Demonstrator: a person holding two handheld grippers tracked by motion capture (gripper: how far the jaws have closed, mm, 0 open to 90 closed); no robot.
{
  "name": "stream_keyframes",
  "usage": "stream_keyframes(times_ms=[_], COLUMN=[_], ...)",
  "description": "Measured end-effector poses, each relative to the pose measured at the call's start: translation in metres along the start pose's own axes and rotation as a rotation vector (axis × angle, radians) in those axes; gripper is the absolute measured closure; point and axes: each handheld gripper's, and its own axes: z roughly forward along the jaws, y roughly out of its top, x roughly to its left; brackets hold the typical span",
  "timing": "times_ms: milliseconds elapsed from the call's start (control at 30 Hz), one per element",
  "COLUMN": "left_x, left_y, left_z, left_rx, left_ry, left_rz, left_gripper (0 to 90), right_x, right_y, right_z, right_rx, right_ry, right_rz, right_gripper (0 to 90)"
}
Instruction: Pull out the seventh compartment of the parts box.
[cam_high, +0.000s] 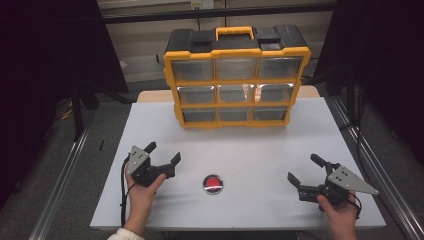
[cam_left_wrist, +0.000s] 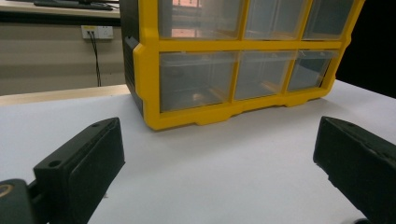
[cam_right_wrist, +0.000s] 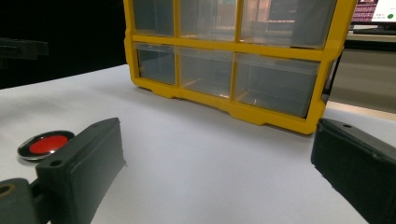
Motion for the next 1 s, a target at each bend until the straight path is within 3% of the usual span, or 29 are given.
stream_keyframes(times_ms=[167, 200, 267, 300, 567, 600, 767, 1000], left_x=[-0.003, -0.003, -0.006, -0.006, -0.007, -0.008, -0.011, -0.015], left_y=[0.002, 0.002, 0.003, 0.004, 0.005, 0.005, 0.007, 0.009], left_z=[0.006, 0.007, 0.011, 0.011, 0.021, 0.023, 0.027, 0.036], left_rx=[0.001, 0.010, 0.001, 0.020, 0.034, 0.019, 0.031, 0.017], left_ry=[0.009, 0.002, 0.000, 0.011, 0.022, 0.023, 0.030, 0.032], left_rz=[0.007, 0.025, 0.004, 0.036, 0.051, 0.027, 0.050, 0.049], left_gripper=[1.9, 1.9, 2.0, 2.0, 2.0, 2.0, 2.1, 2.4], right_x=[0.000, 0.000, 0.000, 0.000, -0.001, -0.001, -0.001, 0.000], right_y=[0.000, 0.000, 0.000, 0.000, 0.000, 0.000, 0.000, 0.001], right_z=[0.000, 0.000, 0.000, 0.000, -0.001, -0.001, -0.001, 0.000], right_rx=[-0.004, -0.004, -0.003, -0.003, -0.008, -0.008, -0.008, -0.011], right_ry=[0.004, 0.004, 0.005, 0.005, 0.002, 0.003, 0.008, 0.003], right_rz=[0.001, 0.001, 0.003, 0.002, 0.007, 0.007, 0.003, 0.007], right_gripper=[2.0, 2.0, 2.0, 2.0, 2.0, 2.1, 2.1, 2.2])
